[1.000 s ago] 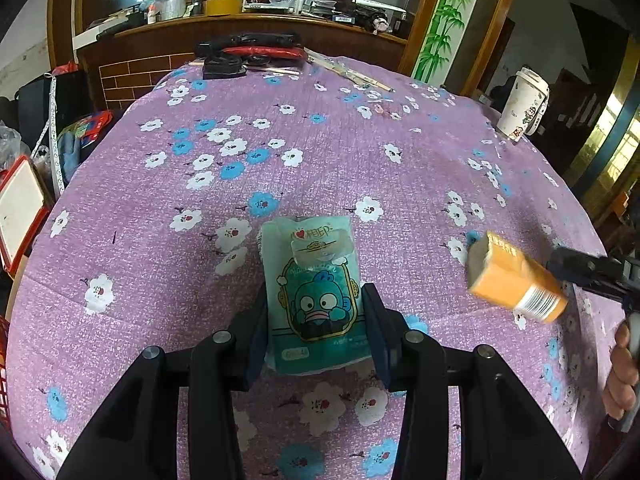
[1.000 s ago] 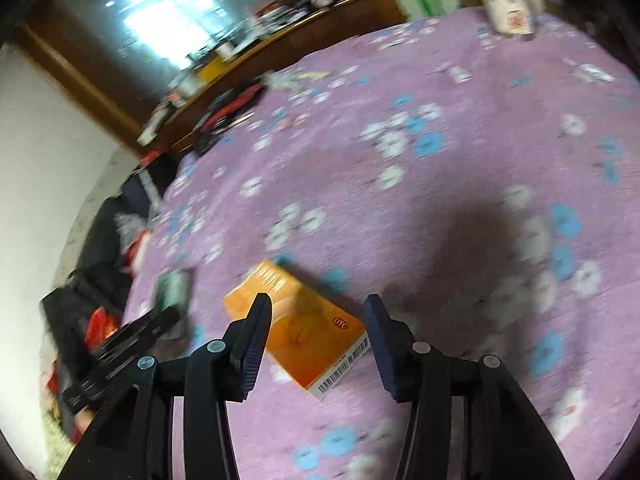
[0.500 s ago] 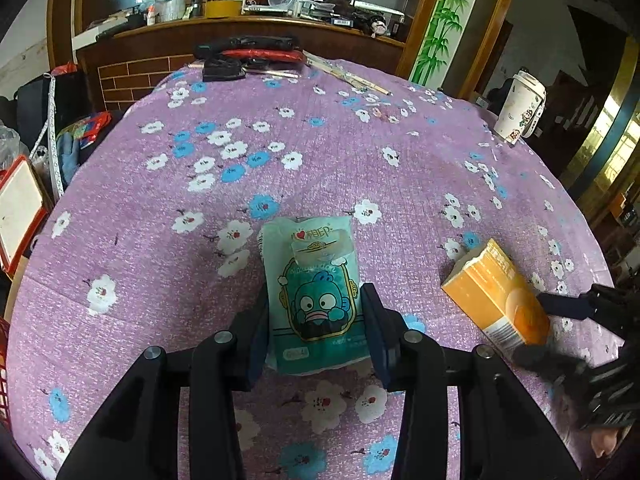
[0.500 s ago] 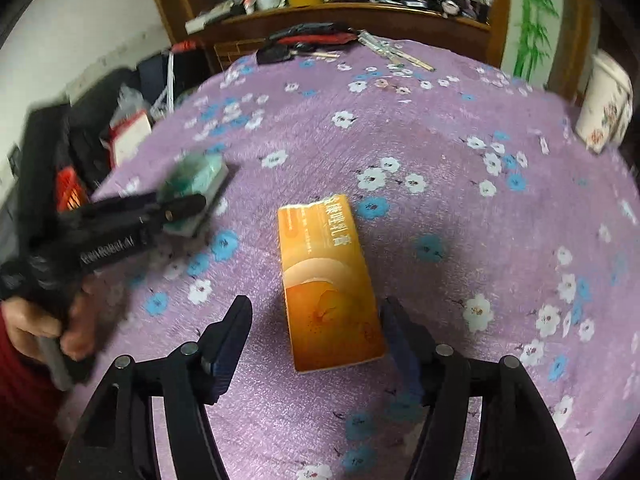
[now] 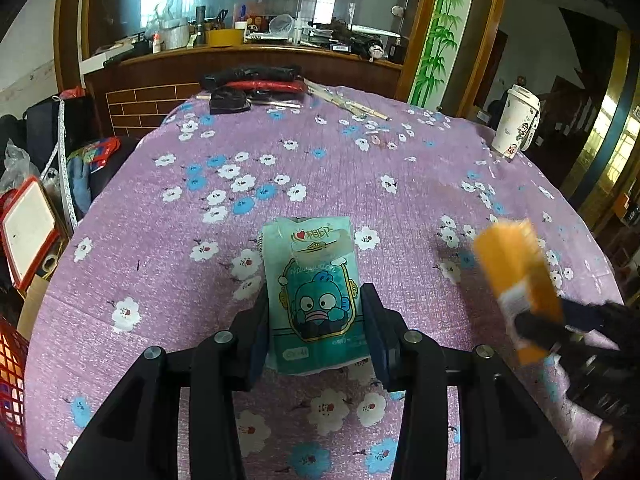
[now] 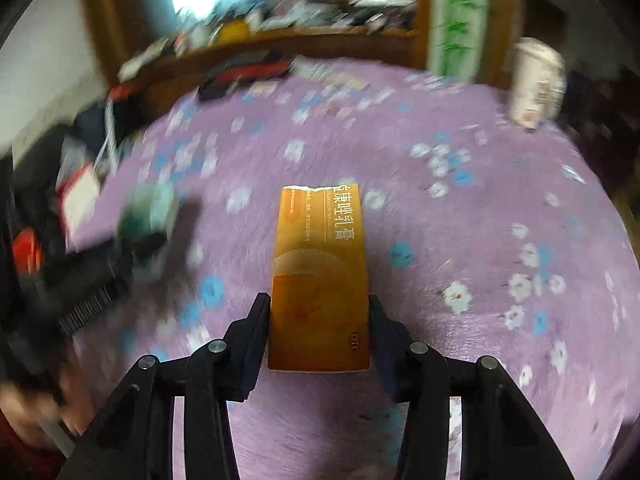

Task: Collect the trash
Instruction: 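Lift the teal packet with the left tool while the right tool lifts the orange box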

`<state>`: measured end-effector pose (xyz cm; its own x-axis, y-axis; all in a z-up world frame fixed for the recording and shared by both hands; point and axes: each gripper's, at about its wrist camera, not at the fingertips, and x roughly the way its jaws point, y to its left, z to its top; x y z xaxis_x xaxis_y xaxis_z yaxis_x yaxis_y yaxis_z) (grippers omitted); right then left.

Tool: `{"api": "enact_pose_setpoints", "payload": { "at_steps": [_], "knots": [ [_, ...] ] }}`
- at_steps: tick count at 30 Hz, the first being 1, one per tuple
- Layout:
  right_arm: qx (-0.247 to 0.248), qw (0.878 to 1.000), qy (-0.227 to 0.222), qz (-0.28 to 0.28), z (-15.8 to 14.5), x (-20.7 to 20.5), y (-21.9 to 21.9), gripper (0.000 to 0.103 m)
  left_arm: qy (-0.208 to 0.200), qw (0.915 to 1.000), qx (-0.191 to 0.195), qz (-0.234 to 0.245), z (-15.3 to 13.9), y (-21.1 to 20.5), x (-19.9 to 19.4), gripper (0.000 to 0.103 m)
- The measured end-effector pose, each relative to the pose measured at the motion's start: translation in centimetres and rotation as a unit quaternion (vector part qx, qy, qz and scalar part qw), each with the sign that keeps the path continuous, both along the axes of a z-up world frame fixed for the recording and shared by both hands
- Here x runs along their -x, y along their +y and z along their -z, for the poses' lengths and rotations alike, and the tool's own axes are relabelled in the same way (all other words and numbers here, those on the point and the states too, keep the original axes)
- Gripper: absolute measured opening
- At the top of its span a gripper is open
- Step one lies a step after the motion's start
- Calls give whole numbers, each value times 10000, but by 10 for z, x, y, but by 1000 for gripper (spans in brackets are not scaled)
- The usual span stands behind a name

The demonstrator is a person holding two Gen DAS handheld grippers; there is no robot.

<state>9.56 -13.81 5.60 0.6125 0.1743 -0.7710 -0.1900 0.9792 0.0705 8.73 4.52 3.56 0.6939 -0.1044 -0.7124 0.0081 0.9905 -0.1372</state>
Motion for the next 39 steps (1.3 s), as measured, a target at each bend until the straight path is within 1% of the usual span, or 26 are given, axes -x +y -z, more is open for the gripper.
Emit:
{"api": "enact_pose_setpoints", "payload": {
  "at_steps": [1, 4, 6, 8, 11, 13, 17, 27, 39],
  "knots": [
    [12, 9997, -203, 130, -4, 3, 4, 50, -16, 10000, -26, 1, -1, -1, 0, 40],
    [-83, 9980, -550, 306, -7, 8, 14, 50, -61, 9999, -79, -2, -2, -1, 2, 40],
    [-227, 9967, -727, 267, -4, 12, 20, 50, -87, 9999, -114, -10, -2, -1, 3, 40],
    [-260, 9960, -833, 202, 2, 17, 24, 50, -116, 9999, -125, -7, -4, -1, 4, 40],
    [-317, 9962, -802, 134, 7, 17, 25, 50, -163, 9998, -140, -17, -6, -2, 5, 40],
    [-264, 9957, -872, 150, 7, 15, 25, 50, -197, 9997, -162, -29, -8, -2, 6, 40],
    [-436, 9958, -791, 138, 10, 14, 17, 51, -258, 9995, -189, -26, -11, -3, 8, 40],
    [-354, 9951, -902, 205, 10, 15, 10, 51, -333, 9991, -263, -18, -14, -6, 10, 40],
    [-269, 9954, -905, 186, 11, 15, 10, 51, -345, 9989, -328, -42, -13, -7, 10, 40]
  ]
}}
